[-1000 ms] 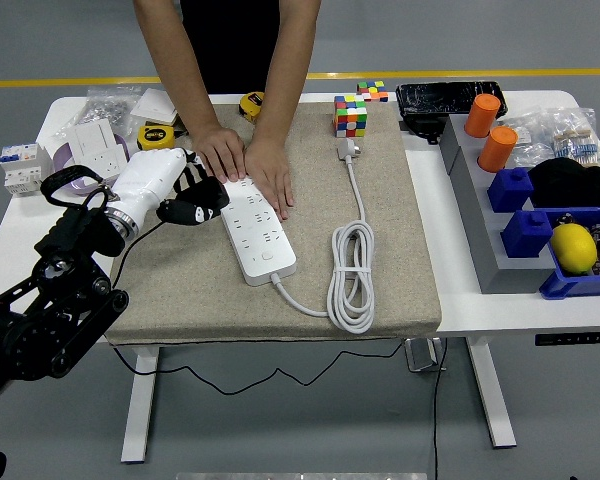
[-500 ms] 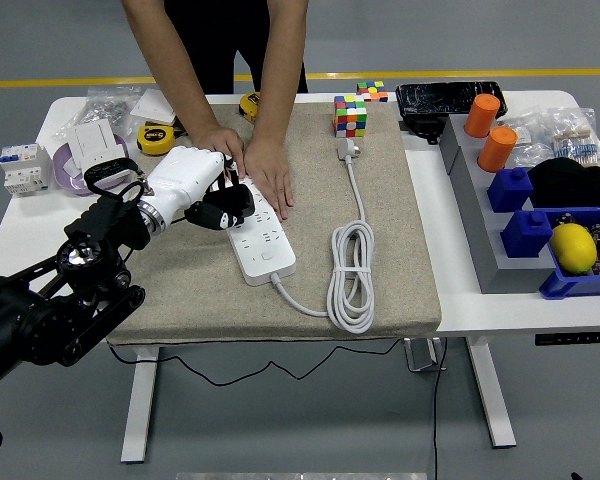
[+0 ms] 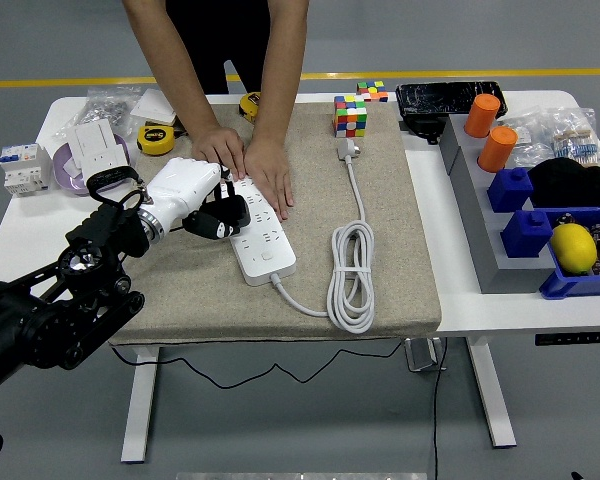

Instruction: Pick up the plug,place it near the board,insert it into the board,press the button

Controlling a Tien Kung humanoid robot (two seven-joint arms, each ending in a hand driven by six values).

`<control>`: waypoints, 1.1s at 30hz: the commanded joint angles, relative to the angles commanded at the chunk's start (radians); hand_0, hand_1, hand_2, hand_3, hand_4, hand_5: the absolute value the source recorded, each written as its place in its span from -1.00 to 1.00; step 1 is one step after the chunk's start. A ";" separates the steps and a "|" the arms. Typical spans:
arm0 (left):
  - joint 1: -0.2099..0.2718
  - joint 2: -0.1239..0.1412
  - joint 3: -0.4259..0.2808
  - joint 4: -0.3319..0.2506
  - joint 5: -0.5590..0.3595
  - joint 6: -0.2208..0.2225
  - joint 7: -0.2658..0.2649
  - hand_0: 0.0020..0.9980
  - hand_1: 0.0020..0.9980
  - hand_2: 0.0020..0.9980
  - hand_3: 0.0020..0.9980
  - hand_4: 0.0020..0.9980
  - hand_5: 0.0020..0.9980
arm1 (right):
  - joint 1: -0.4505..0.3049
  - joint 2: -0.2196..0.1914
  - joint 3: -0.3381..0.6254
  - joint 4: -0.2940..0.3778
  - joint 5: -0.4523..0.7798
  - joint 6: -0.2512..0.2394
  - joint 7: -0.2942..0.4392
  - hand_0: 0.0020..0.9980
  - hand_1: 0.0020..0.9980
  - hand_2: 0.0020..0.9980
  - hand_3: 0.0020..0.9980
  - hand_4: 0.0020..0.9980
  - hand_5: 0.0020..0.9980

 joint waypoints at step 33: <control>-0.007 -0.007 0.013 0.049 0.032 0.005 -0.005 -0.24 -0.23 -0.15 -0.03 0.36 -0.71 | -0.002 -0.002 -0.010 0.000 0.004 0.001 0.001 0.57 0.41 0.40 0.42 1.00 0.78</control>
